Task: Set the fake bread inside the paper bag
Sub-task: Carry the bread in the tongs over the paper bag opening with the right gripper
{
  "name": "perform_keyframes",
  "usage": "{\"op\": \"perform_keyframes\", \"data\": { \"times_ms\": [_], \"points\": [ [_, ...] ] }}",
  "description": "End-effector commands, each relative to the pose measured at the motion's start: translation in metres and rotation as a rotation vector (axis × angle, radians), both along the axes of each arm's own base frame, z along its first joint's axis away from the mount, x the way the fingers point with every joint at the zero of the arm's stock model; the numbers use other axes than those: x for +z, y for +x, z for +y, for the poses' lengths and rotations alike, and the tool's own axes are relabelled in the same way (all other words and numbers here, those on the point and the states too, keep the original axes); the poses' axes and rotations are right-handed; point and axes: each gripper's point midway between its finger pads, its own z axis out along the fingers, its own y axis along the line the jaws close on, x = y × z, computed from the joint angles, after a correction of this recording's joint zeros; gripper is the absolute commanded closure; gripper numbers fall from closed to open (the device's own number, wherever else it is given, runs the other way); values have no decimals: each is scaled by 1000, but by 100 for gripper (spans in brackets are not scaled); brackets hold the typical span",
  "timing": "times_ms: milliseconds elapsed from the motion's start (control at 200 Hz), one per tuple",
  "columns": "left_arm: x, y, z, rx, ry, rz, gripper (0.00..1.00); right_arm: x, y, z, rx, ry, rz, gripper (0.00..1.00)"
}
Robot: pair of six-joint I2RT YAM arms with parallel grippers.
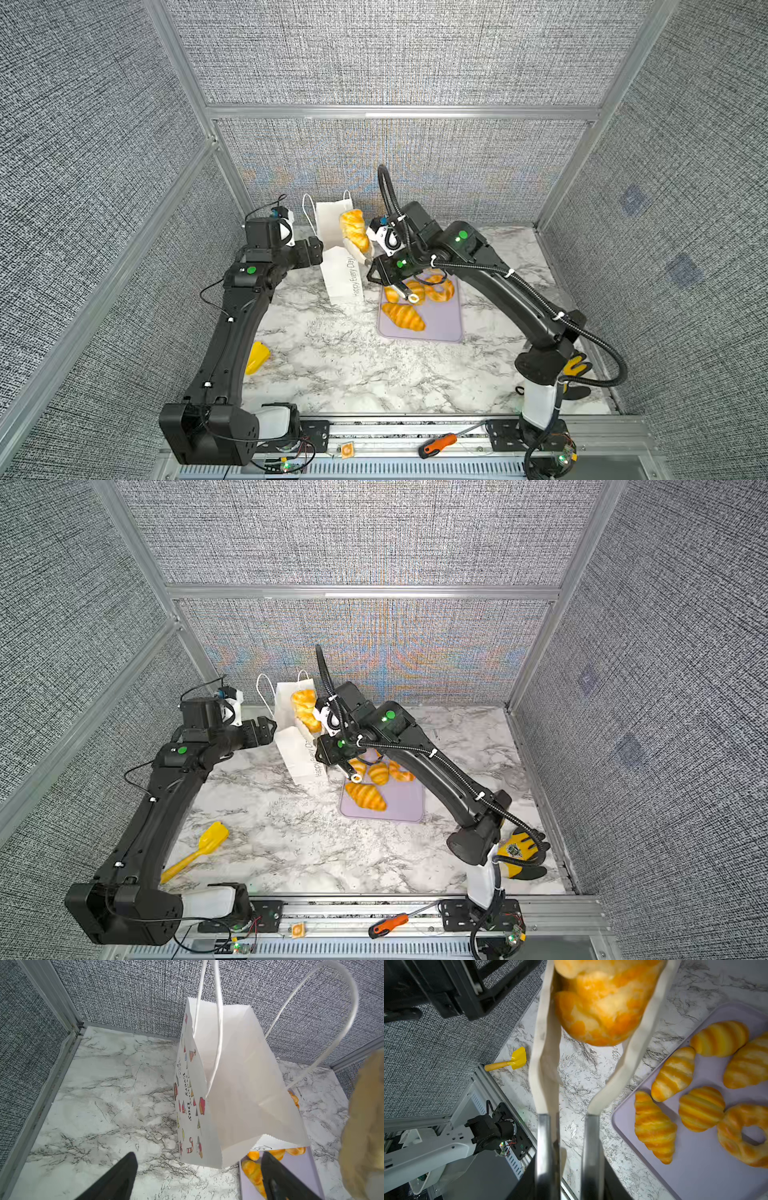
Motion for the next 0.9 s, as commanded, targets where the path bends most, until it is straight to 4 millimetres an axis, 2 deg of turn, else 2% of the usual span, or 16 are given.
{"op": "perform_keyframes", "data": {
  "times_ms": [0,150,440,655,805,895],
  "points": [
    [6,3,-4,-11,-33,-25,7,12,-2,22,30,80,-2,65],
    [8,0,-5,-19,-48,-35,7,10,9,31,15,93,-11,65],
    [4,-3,-8,-46,-44,-39,8,22,32,45,-33,189,-36,65],
    [6,-4,-9,-54,-49,-48,9,10,40,57,-34,188,-19,65],
    [5,-4,-11,-62,-56,-46,9,7,46,56,-58,180,-25,65],
    [4,-4,-13,-67,-67,-46,9,-3,51,53,-89,152,-10,65]
  ]
}}
